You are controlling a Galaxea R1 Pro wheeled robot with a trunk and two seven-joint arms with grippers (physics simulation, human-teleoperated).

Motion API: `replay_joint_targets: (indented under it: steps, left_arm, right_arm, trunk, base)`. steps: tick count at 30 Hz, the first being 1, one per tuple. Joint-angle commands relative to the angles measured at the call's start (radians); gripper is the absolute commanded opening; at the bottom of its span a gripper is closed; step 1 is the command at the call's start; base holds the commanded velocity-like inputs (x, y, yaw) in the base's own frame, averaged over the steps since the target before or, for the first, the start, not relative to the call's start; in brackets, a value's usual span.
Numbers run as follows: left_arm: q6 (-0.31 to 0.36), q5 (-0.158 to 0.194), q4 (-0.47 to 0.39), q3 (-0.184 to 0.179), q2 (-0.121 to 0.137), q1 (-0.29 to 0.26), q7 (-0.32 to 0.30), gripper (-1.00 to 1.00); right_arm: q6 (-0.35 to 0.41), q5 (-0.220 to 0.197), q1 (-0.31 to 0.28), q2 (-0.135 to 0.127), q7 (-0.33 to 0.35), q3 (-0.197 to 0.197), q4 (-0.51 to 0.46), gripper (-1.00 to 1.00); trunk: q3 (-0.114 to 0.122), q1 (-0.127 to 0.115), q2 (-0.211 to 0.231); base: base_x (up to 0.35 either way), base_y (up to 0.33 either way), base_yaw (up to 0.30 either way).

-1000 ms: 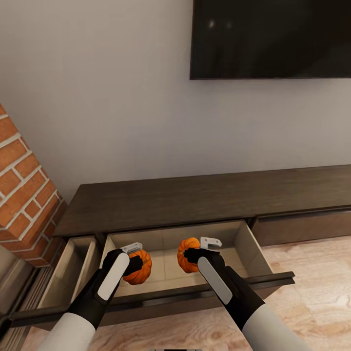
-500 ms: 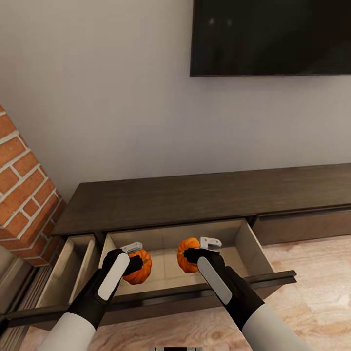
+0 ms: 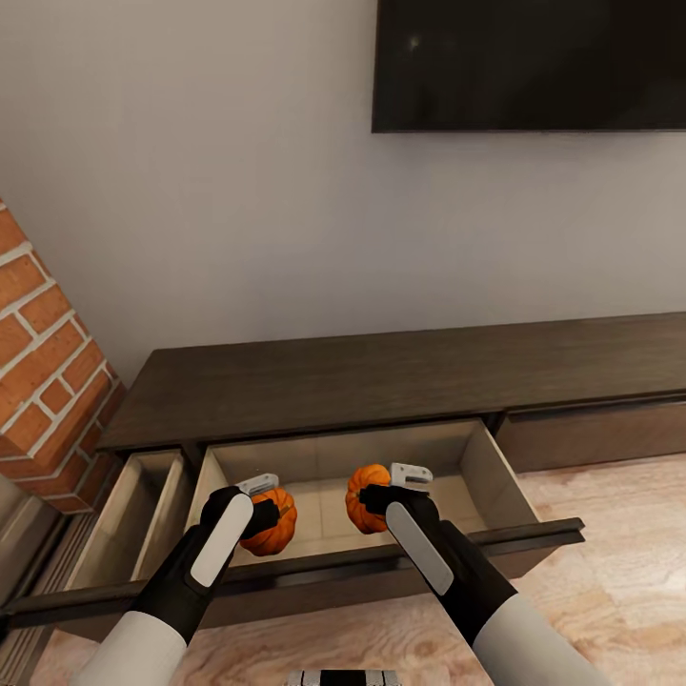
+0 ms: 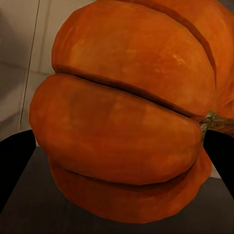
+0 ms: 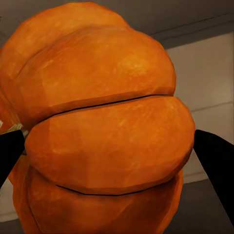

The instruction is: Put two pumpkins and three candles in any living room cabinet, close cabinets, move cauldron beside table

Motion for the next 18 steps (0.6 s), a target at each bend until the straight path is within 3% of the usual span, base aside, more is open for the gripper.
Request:
replay_joint_targets:
  steps: [1,18]
  left_arm:
    - [0.002,0.009,-0.001,-0.001,0.0,-0.001,0.011,-1.0]
    - [0.002,0.009,0.0,0.0,0.0,-0.001,0.011,-1.0]
  right_arm:
    - [0.002,-0.006,-0.001,0.0,-0.01,0.002,-0.001,-1.0]
    - [0.003,-0.006,-0.001,0.0,-0.01,0.002,-0.002,-1.0]
  trunk:
    - [-0.001,0.0,0.0]
    - [-0.001,0.0,0.0]
  base:
    - [0.0,0.0,0.0]
    - [0.041,0.0,0.0]
